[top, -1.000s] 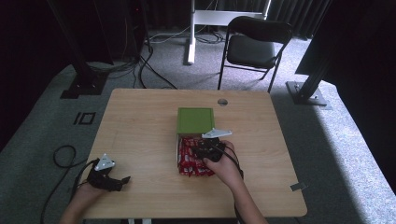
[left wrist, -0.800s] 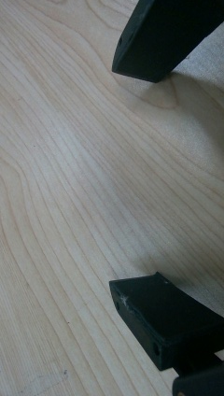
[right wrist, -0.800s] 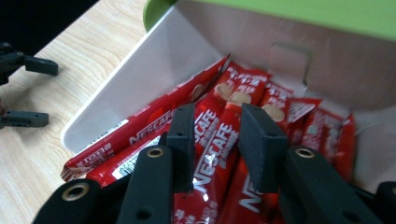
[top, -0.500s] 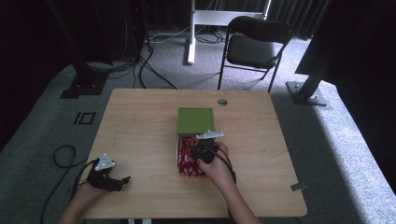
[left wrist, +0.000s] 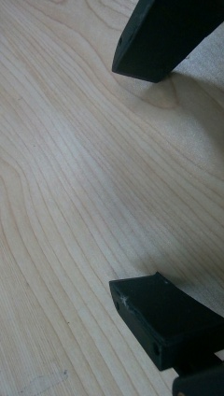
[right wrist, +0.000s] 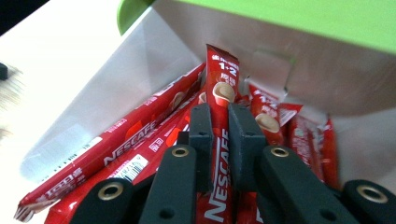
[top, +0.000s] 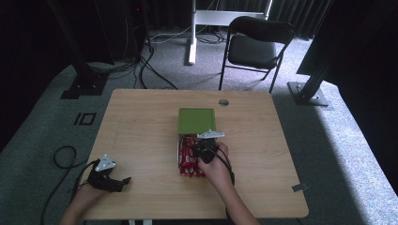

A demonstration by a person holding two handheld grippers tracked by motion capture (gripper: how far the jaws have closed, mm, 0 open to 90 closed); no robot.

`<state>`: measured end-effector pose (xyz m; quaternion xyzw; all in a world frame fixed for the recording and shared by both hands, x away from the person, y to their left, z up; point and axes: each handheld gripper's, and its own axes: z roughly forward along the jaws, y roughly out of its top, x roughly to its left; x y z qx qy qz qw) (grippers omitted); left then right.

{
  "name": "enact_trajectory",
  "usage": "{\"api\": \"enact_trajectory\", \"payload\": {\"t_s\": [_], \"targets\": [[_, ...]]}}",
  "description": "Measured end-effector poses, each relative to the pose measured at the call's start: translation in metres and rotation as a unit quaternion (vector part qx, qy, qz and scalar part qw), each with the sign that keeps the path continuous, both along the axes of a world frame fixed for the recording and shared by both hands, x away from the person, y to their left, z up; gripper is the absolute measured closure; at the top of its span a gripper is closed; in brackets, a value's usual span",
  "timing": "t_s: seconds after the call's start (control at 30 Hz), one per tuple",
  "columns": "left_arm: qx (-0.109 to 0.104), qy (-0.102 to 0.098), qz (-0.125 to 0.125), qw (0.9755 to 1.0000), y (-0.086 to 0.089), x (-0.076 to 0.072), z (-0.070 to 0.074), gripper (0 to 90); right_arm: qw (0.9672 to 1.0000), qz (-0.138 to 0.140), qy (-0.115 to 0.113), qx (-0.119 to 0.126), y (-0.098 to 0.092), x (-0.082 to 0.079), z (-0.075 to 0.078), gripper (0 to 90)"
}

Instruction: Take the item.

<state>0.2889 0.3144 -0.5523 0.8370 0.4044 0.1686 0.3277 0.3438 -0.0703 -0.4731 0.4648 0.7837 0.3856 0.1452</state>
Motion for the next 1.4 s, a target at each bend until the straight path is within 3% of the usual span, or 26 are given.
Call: {"api": "enact_trajectory", "payload": {"t_s": [0.3,0.57,0.83,0.87,1.1,1.2,1.23,1.4], "targets": [[0.001,0.0,0.0,1.0,0.0,0.0,0.0,1.5,0.9991,0.019,0.011,0.037,-0.008,-0.009,0.01,81.3],[0.0,0.0,0.0,1.0,0.0,0.0,0.0,1.5,0.9984,0.036,-0.007,0.042,-0.016,-0.026,0.026,81.3],[0.0,0.0,0.0,1.0,0.0,0.0,0.0,1.5,0.9965,0.027,-0.035,0.071,-0.031,-0.037,0.042,81.3],[0.0,0.001,0.0,1.0,0.0,0.0,0.0,1.5,0.9948,0.018,-0.047,0.088,-0.037,-0.038,0.047,81.3],[0.0,0.001,0.0,1.0,0.0,0.0,0.0,1.5,0.9898,-0.037,-0.077,0.114,-0.058,-0.032,0.055,81.3],[0.0,0.0,0.0,1.0,0.0,0.0,0.0,1.5,0.9851,-0.069,-0.093,0.127,-0.066,-0.027,0.054,81.3],[0.0,0.0,0.0,1.0,0.0,0.0,0.0,1.5,0.9821,-0.087,-0.104,0.13,-0.069,-0.025,0.053,81.3],[0.0,0.0,0.0,1.0,0.0,0.0,0.0,1.5,0.9732,-0.143,-0.118,0.136,-0.082,-0.014,0.043,81.3]]}}
